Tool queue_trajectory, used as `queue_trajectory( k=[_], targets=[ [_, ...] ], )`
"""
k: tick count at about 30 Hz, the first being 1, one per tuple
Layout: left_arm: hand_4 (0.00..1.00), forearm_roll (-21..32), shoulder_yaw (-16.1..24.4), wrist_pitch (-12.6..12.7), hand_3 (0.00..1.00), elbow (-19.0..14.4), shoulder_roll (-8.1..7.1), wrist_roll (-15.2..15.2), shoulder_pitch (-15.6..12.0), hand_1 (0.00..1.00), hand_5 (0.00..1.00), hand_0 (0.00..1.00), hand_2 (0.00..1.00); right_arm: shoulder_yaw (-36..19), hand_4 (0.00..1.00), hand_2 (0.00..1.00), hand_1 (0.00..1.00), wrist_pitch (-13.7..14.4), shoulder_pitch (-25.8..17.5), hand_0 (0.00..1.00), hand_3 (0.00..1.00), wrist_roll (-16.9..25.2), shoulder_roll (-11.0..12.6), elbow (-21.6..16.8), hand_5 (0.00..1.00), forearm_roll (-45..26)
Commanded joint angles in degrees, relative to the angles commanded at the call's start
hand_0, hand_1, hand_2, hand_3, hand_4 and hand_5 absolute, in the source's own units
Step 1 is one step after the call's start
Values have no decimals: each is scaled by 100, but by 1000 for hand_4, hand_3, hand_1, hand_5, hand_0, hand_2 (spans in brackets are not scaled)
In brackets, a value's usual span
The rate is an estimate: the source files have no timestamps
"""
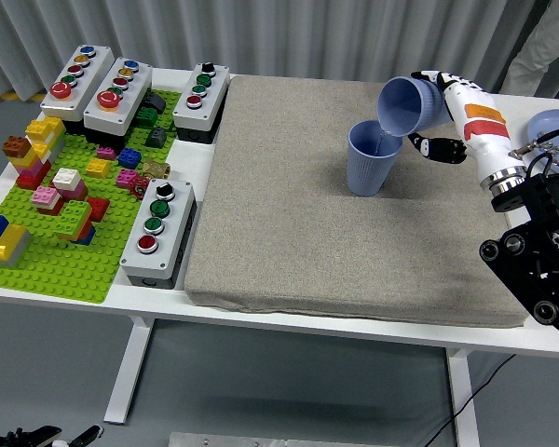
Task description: Pick cup pour cup place
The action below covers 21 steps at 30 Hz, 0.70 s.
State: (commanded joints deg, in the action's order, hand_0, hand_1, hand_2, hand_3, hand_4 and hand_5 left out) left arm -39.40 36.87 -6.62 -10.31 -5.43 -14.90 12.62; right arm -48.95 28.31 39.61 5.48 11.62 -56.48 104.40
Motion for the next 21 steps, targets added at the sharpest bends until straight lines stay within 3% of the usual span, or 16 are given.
queue_trajectory(
  k=[21],
  targets=[
    [512,11,2,2,681,0,-6,1,34,765,998,771,829,168,768,606,750,185,89,848,625,-76,-4,23,132,119]
  ],
)
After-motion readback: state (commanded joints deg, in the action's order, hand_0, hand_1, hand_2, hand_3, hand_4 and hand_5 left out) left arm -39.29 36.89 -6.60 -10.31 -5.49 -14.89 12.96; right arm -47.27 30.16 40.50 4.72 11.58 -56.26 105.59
